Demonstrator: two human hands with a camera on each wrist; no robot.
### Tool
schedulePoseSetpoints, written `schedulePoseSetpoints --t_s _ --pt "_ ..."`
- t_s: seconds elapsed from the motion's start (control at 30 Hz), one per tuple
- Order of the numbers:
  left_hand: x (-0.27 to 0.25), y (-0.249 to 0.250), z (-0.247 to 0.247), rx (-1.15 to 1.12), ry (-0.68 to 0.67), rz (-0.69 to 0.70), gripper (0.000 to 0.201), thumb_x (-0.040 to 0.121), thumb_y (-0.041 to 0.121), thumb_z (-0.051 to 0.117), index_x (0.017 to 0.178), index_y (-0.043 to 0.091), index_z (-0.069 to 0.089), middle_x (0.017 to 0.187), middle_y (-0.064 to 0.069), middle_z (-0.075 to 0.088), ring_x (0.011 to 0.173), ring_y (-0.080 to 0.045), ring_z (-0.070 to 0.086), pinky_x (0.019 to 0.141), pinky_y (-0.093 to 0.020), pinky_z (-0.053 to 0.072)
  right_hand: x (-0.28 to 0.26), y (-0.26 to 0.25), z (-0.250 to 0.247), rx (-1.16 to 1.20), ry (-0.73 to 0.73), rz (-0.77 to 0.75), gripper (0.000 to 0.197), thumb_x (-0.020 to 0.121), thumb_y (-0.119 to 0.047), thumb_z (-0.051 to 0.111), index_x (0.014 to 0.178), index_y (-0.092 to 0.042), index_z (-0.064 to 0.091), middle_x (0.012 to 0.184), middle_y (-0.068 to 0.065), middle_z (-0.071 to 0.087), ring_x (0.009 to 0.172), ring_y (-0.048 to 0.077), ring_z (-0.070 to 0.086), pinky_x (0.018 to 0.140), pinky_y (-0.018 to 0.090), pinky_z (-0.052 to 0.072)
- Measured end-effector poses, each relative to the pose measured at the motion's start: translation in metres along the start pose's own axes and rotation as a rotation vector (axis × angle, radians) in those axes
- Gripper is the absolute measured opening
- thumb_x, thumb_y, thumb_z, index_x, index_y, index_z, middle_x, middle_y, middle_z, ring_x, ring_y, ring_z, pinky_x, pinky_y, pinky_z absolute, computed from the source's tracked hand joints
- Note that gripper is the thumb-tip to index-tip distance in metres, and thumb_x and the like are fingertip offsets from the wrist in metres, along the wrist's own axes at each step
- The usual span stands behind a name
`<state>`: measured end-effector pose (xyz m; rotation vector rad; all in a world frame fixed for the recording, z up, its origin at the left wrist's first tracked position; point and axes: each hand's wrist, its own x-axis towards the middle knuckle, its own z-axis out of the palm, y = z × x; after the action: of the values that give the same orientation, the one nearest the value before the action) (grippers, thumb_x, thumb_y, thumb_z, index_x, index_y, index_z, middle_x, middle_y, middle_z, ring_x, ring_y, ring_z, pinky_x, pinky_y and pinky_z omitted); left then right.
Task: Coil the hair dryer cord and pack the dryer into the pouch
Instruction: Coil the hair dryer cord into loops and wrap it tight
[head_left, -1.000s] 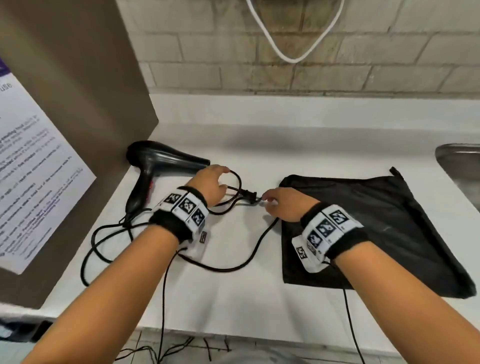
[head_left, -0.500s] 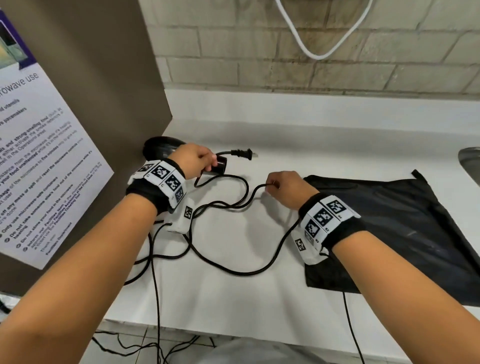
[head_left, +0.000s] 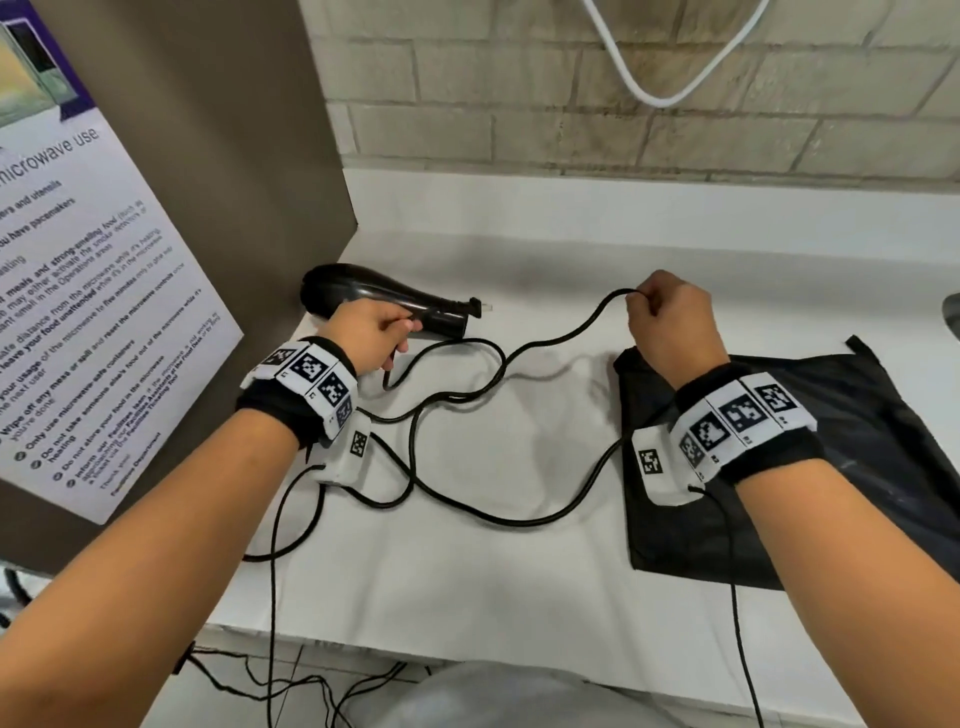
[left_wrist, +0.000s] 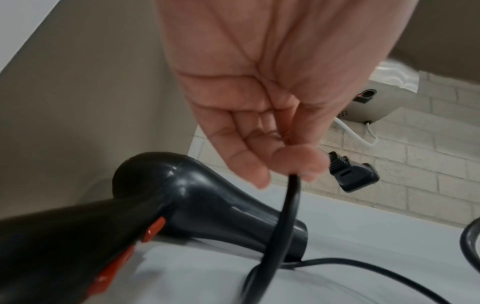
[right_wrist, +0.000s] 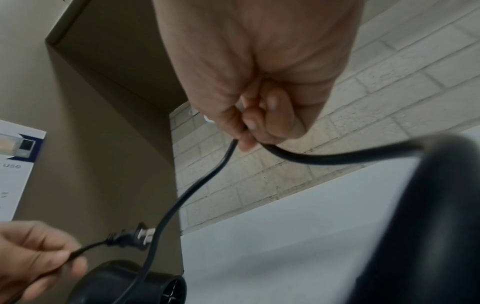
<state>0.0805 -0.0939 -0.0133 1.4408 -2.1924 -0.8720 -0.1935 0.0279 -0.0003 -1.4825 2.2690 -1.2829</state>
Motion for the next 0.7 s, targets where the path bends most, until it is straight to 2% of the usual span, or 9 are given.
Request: schedulePoseSetpoints --t_s 0.07,0.13,0.23,0.33,0.43,0.5,0.6,0.7 --pt "-0.002 0.005 0.004 0.002 0.001 -0.01 0.025 0.096 0.016 0.044 0.108 0.009 0.065 0.071 0.004 0.058 0.033 0.003 0.047 0.05 -0.011 0.043 0.002 0.005 -0.004 -0.011 0.01 0.026 0.016 0.089 -0.007 0.046 0.084 0.003 0.057 0.063 0.009 0.051 0.062 0.025 0.046 0.054 0.023 0.03" --pt "-0.004 0.014 0.004 -0.034 0.023 0.006 0.024 0.096 0.017 0.045 0.105 0.01 0.066 0.07 0.006 0.058 0.035 0.003 0.048 0.053 -0.013 0.044 0.002 0.009 -0.006 -0.044 -0.063 0.057 0.015 0.09 -0.009 0.046 0.086 0.0 0.058 0.072 0.014 0.058 0.067 0.026 0.052 0.06 0.023 0.035" --pt "-0.016 0.035 0.001 -0.152 0.02 0.079 0.021 0.095 0.015 0.047 0.102 0.012 0.067 0.066 0.007 0.057 0.036 -0.001 0.047 0.047 -0.008 0.041 0.0 0.012 -0.005 -0.116 -0.215 0.109 0.019 0.091 -0.01 0.047 0.095 -0.002 0.064 0.081 0.011 0.058 0.072 0.025 0.052 0.067 0.023 0.036" --pt "-0.034 0.056 -0.001 -0.179 -0.071 0.177 0.02 0.094 0.012 0.049 0.1 0.015 0.068 0.063 0.009 0.056 0.037 -0.002 0.044 0.043 -0.009 0.037 -0.002 0.012 -0.002 -0.138 -0.222 0.11 0.023 0.088 -0.008 0.046 0.093 -0.001 0.067 0.084 0.011 0.06 0.074 0.023 0.052 0.068 0.023 0.036" --pt "-0.046 0.067 -0.001 -0.131 -0.078 0.226 0.019 0.094 0.015 0.05 0.096 0.021 0.067 0.067 0.008 0.056 0.042 -0.001 0.048 0.05 -0.009 0.041 -0.002 0.01 -0.001 -0.185 -0.228 0.134 0.023 0.085 -0.007 0.045 0.09 -0.004 0.067 0.089 0.013 0.064 0.076 0.026 0.055 0.068 0.026 0.04" --pt "-0.051 0.071 -0.004 -0.123 -0.045 0.23 0.018 0.094 0.016 0.05 0.092 0.021 0.067 0.063 0.013 0.056 0.044 -0.002 0.05 0.056 -0.016 0.046 -0.002 0.01 -0.001 -0.239 -0.285 0.172 0.024 0.084 -0.008 0.045 0.093 -0.009 0.067 0.097 0.01 0.064 0.082 0.026 0.056 0.071 0.027 0.043" --pt "-0.056 0.08 -0.013 -0.116 0.023 0.235 0.018 0.094 0.017 0.049 0.091 0.019 0.066 0.054 0.019 0.057 0.042 -0.002 0.049 0.059 -0.02 0.047 -0.004 0.008 0.0 -0.365 -0.393 0.161 0.024 0.086 -0.016 0.048 0.105 -0.017 0.063 0.113 0.007 0.061 0.099 0.025 0.057 0.08 0.029 0.044" --pt "-0.061 0.093 -0.024 -0.105 0.067 0.271 0.018 0.094 0.019 0.05 0.092 0.023 0.068 0.063 0.016 0.056 0.044 0.0 0.049 0.056 -0.013 0.045 -0.008 0.006 0.002 -0.571 -0.575 0.114 0.04 0.091 -0.031 0.049 0.129 -0.023 0.049 0.134 0.006 0.048 0.124 0.028 0.042 0.099 0.036 0.038"
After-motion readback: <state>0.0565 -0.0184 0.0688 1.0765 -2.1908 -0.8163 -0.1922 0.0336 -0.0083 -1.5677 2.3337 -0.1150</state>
